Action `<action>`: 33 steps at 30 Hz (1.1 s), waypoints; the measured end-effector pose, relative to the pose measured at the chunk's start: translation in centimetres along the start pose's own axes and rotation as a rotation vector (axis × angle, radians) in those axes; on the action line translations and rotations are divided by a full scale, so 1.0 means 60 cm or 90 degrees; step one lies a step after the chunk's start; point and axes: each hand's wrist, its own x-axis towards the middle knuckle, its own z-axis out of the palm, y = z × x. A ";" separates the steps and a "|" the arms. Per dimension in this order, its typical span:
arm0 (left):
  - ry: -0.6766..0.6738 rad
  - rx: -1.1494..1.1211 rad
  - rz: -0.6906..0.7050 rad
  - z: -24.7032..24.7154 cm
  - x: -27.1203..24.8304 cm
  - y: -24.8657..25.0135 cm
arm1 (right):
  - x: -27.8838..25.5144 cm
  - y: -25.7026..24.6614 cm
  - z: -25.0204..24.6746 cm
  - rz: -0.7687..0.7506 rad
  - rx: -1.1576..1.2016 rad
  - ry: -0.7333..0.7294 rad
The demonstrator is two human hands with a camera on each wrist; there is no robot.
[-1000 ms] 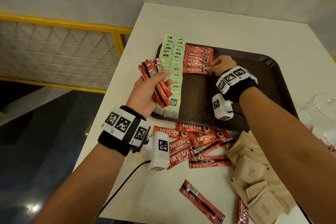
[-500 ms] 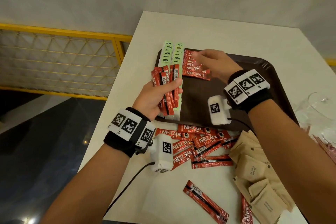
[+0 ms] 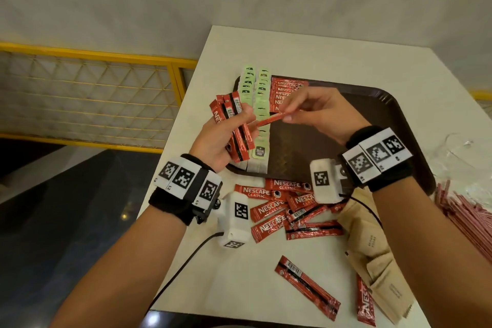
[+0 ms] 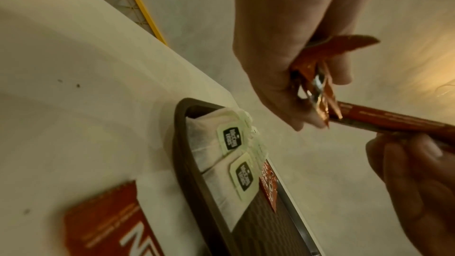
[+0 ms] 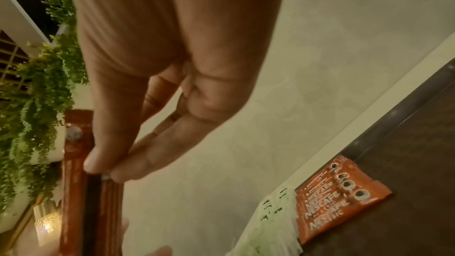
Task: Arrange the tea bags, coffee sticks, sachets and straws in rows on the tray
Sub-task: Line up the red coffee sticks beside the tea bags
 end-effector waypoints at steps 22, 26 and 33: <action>0.094 0.119 0.146 0.077 -0.003 -0.019 | -0.008 -0.015 -0.014 0.174 -0.182 -0.070; 0.098 0.107 0.147 0.082 0.003 -0.017 | -0.001 -0.016 -0.029 0.220 0.018 0.053; 0.040 0.176 0.120 0.085 0.006 -0.024 | -0.011 0.007 -0.036 0.253 0.264 0.173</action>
